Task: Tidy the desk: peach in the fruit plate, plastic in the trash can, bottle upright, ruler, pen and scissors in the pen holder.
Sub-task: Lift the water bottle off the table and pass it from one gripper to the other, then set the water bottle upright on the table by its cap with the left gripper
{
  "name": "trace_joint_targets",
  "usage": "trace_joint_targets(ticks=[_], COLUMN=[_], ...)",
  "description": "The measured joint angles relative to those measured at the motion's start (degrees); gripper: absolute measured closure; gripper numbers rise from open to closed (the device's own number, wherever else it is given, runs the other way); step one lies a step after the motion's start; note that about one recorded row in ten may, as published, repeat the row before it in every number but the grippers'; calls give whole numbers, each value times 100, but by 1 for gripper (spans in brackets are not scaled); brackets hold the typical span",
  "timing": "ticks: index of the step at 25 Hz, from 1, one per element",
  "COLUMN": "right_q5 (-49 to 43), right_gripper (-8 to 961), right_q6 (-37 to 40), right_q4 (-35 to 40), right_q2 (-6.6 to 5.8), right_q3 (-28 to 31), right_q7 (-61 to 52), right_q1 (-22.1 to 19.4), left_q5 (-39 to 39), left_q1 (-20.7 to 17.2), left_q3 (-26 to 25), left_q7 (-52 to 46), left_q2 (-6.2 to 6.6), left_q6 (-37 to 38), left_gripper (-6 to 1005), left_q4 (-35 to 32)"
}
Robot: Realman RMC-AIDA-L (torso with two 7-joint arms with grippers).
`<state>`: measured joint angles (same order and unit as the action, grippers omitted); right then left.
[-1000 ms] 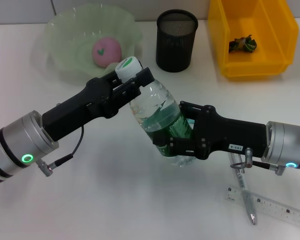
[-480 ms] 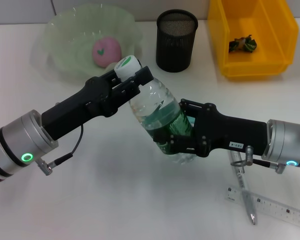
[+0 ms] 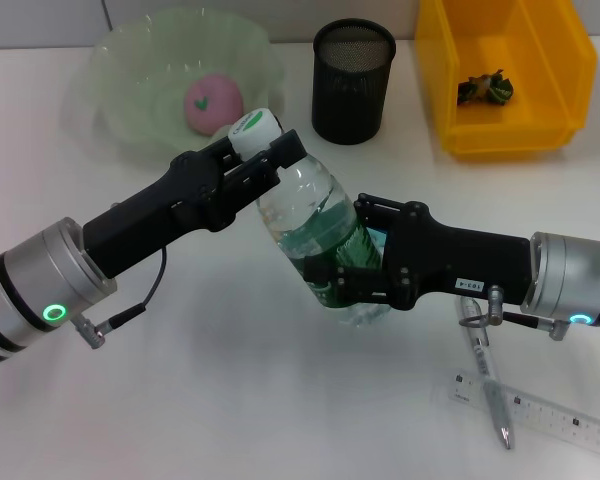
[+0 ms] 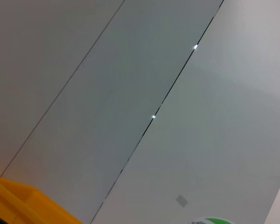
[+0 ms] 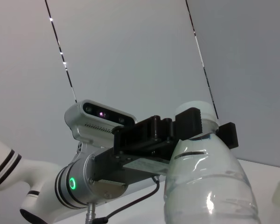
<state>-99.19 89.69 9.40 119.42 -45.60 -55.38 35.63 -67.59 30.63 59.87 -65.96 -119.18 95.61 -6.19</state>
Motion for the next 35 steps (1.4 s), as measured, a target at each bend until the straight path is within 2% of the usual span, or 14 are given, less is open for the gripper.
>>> trace_joint_targets(ticks=[19,35], right_q5=[-8,-104], right_gripper=[168,169], right_q6=[-49,-403], right_q4=[0,36], right_q2=[2,-7], right_q3=[-1,-142], right_q7=[-6,-8], right_q1=[-4,-6], left_q5=[-5,11], left_q1=[13,-41], left_q3=[-2,-113], left_q7=[-23,-26], left_q2=[1,56], left_q6=[-16,-167], left_gripper=[554,555], left_q4=[-8,-208])
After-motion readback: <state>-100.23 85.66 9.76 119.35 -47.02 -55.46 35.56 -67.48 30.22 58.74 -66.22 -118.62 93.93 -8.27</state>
